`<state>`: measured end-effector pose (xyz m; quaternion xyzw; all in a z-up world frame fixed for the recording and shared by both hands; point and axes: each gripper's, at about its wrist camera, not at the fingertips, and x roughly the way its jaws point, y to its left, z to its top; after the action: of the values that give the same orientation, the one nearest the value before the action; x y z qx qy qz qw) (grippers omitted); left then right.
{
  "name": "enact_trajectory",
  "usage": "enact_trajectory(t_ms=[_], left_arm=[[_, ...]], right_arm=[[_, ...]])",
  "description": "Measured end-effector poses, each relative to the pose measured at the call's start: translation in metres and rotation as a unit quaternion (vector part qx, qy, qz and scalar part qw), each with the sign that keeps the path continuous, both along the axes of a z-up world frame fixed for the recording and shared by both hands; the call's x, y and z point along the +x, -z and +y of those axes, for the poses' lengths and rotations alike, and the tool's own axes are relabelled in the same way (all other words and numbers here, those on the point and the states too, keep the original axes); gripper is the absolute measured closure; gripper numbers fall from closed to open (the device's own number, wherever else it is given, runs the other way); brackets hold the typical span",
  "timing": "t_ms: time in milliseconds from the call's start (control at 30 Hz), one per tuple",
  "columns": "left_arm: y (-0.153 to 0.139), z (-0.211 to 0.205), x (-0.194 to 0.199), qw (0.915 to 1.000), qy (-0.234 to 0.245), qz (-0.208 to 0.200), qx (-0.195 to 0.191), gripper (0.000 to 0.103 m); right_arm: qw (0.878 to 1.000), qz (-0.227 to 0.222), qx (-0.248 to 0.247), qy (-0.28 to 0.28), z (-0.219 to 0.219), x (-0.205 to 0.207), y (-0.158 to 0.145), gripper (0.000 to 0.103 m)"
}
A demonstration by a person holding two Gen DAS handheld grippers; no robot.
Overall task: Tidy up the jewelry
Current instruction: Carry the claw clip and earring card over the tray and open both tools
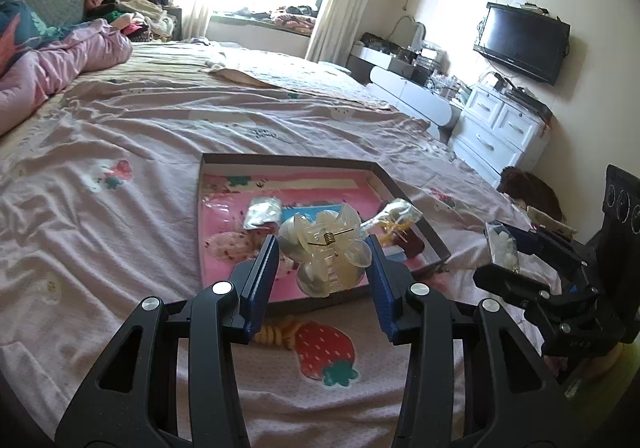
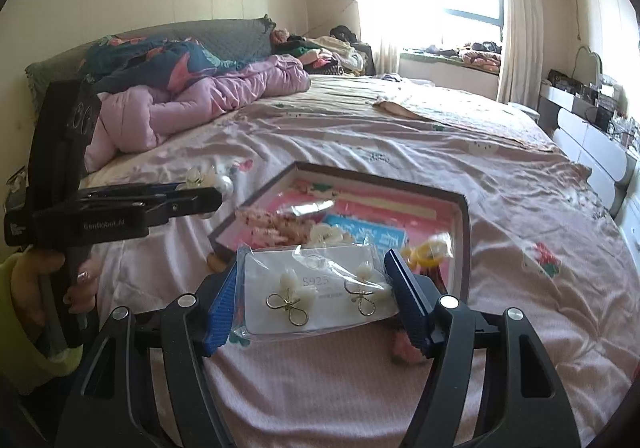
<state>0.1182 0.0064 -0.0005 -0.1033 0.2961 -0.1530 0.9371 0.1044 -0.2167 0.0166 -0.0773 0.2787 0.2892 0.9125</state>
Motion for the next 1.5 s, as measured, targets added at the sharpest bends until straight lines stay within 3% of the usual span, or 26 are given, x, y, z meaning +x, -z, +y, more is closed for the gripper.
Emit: enact_trajectory(t_ms=[433,900,1167,1500], left_arm=[[-0.010,0.012,0.010,0.9997,-0.022,-0.009,0.005,0.068],[-0.029,-0.007,0.046,0.9996,-0.005,-0.024,0.012,0.068],[-0.022,-0.029,0.077,0.9994,0.012,-0.016,0.028,0.068],[0.012,-0.045,0.106,0.9986,0.023,0.012,0.046,0.068]], right_arm=[[0.999,-0.025,0.021,0.007,0.008,0.028,-0.024,0.037],[0.994,-0.065,0.056,0.064,-0.031,0.055,-0.042,0.037],[0.992,-0.066,0.040,0.096,-0.042,0.066,-0.026,0.037],[0.992,-0.043,0.019,0.115,-0.044,0.076,0.006,0.037]])
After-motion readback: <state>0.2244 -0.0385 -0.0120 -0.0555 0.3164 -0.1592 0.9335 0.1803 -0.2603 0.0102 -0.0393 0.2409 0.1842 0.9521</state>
